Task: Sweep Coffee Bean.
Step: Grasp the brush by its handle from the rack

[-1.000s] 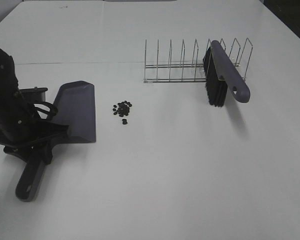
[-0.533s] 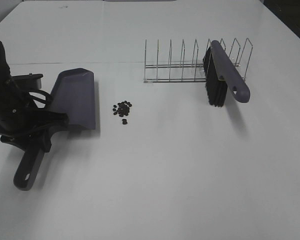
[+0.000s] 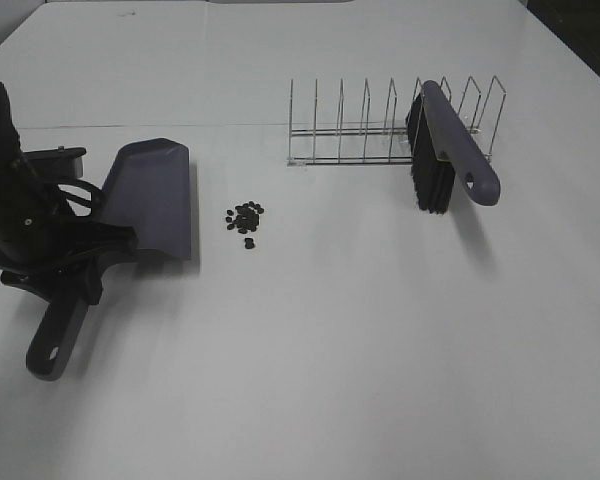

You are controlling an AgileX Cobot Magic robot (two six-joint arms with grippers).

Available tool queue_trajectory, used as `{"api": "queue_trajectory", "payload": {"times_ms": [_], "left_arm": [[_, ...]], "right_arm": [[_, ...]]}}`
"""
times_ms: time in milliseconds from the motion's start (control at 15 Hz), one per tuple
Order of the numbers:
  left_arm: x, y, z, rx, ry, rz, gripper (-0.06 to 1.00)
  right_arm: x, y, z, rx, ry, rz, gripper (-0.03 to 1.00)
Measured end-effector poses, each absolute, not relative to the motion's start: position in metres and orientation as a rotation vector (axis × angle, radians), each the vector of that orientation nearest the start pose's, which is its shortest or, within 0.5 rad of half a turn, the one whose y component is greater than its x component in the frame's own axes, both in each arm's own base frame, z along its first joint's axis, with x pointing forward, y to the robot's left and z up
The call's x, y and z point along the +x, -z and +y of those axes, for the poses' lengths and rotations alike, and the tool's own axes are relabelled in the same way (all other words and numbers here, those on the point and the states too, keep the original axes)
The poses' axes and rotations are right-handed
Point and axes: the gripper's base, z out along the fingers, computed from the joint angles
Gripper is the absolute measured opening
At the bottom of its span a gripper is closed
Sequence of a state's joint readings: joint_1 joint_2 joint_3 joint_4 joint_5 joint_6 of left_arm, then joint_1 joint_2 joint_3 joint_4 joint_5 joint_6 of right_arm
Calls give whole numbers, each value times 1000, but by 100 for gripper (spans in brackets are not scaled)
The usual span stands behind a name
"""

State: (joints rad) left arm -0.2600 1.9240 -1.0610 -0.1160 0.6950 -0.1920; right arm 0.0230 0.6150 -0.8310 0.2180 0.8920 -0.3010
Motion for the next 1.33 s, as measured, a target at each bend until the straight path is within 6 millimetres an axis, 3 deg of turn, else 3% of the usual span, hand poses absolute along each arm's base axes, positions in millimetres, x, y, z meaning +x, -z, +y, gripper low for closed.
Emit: {"api": "queue_trajectory", "payload": {"times_ms": [333, 400, 533, 667, 933, 1333], "left_arm": [[325, -124, -93, -19, 145, 3057, 34], [325, -124, -93, -19, 145, 3057, 34], [325, -124, -93, -18, 144, 3057, 34], [325, -124, -93, -18, 144, 3057, 34], [325, -124, -93, -18, 144, 3057, 34], [325, -124, -93, -13, 140, 3053, 34]], "right_arm": [[201, -405, 22, -352, -61, 2200, 65], [231, -406, 35, -426, -66, 2219, 64], [269, -407, 58, -532, -43, 2228, 64], [306, -396, 78, -549, -48, 2311, 64], [375, -359, 95, -340, -88, 2552, 62], [445, -310, 113, -231, -107, 2646, 61]]}}
